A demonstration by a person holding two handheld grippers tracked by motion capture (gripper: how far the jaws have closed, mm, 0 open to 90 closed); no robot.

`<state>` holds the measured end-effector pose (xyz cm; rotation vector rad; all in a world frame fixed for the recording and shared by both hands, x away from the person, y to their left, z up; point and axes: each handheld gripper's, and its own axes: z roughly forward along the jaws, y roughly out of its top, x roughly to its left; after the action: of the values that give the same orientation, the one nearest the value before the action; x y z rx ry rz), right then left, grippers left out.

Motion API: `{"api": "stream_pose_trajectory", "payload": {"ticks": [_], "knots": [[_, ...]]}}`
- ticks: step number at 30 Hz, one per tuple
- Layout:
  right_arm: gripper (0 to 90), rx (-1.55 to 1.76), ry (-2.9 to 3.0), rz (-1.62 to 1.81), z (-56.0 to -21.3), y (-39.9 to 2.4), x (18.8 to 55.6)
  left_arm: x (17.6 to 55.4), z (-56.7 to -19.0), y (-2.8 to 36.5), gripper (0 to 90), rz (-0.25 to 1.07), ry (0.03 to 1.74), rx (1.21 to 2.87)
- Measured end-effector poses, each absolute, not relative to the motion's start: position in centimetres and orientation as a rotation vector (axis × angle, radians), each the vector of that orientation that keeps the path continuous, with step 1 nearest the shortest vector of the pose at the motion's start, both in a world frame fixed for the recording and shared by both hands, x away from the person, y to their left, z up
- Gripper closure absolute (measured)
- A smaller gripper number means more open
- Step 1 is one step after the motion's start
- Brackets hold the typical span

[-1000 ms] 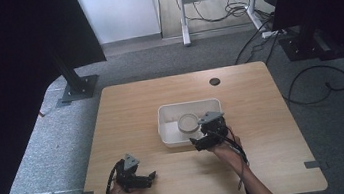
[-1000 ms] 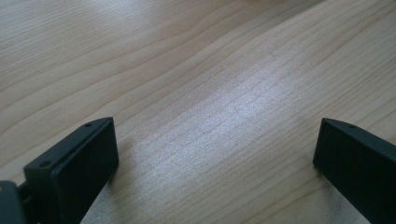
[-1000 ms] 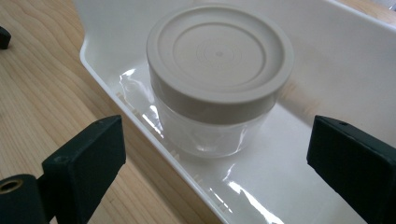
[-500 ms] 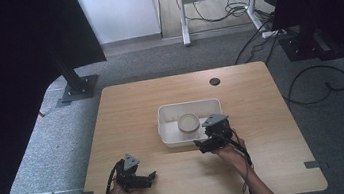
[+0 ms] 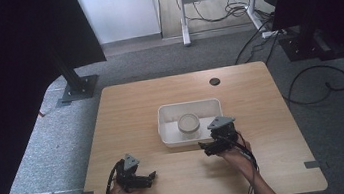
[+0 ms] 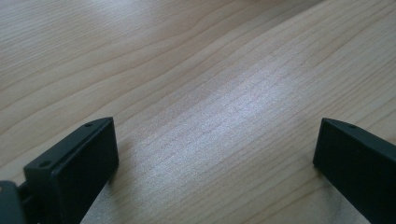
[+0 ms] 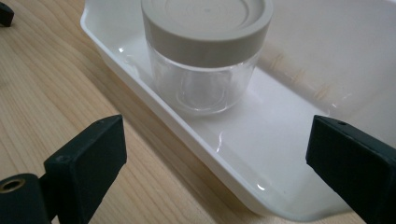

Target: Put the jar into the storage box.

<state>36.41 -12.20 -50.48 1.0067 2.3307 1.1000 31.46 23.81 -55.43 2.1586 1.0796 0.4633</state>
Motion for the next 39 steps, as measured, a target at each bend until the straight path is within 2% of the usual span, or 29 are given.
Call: {"api": "stream_pose_trajectory", "payload": {"ticks": [39], "knots": [[4.4, 1.012, 2.329, 1.132, -50.4, -15.3, 33.2, 31.5, -55.4, 23.8, 0.0, 0.463, 1.079, 2.16]]}}
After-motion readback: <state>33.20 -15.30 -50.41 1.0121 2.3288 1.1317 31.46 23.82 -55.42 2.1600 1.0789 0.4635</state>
